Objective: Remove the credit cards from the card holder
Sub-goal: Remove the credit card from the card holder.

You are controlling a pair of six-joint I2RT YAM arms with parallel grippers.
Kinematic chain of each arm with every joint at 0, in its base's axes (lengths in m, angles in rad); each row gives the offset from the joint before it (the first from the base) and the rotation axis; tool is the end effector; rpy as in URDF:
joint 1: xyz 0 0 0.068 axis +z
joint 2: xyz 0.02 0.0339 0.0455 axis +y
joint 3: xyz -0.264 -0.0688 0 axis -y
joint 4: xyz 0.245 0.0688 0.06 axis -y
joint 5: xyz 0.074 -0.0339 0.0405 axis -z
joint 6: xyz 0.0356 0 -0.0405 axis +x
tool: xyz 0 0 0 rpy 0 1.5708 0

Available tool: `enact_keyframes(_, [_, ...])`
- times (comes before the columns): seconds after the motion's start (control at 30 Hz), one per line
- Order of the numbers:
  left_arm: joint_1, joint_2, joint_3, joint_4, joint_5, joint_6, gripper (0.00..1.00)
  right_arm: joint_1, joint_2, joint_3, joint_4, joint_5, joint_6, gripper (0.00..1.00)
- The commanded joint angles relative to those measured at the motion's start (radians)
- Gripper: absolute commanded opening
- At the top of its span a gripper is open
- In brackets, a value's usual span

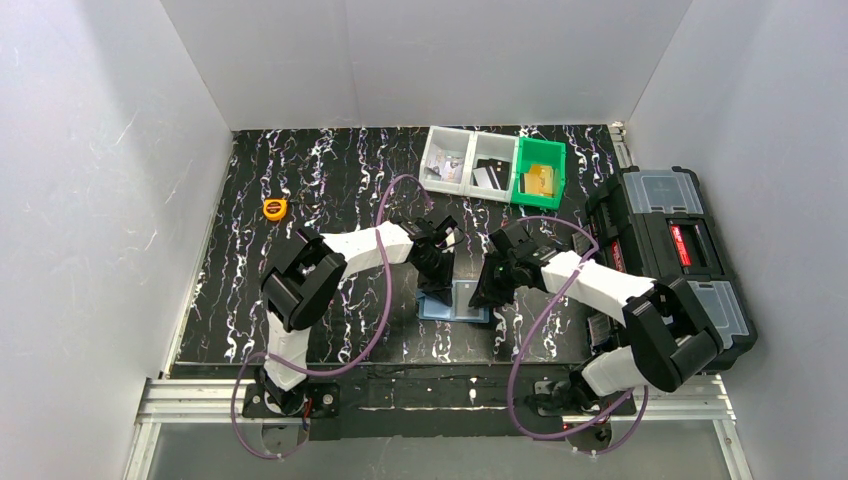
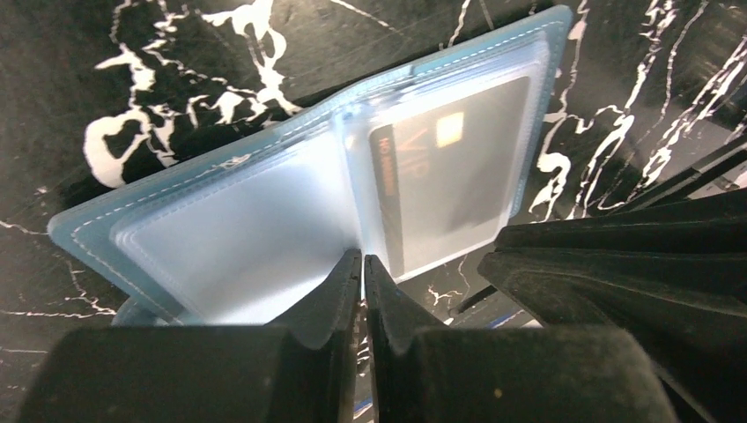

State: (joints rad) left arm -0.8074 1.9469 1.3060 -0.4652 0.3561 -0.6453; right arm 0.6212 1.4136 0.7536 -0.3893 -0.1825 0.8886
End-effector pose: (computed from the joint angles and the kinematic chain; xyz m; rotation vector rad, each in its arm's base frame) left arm 0.2657 -0.2957 0.1647 0.3588 2.8883 -0.8482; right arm 0.2104 0.1585 0.1769 0.3056 2.7851 0.6988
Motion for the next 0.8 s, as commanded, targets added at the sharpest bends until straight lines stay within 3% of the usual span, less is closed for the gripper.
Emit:
enact_keyframes(0.0, [0.000, 0.001, -0.008, -0.068, -0.058, 0.027, 0.04, -0.006, 0.020, -0.003, 0.028, 0.001, -0.005, 0.25])
enact_keyframes(0.13, [0.000, 0.013, -0.009, -0.086, -0.074, 0.032, 0.01, -0.009, 0.022, -0.006, 0.029, 0.003, -0.003, 0.32])
enact_keyframes(0.53, [0.000, 0.030, -0.027, -0.086, -0.074, 0.023, 0.00, -0.012, 0.027, -0.017, 0.037, 0.006, 0.000, 0.36])
enact_keyframes(0.77, [0.000, 0.022, -0.034, -0.082, -0.075, 0.020, 0.00, -0.012, 0.037, -0.016, 0.040, 0.004, -0.004, 0.44])
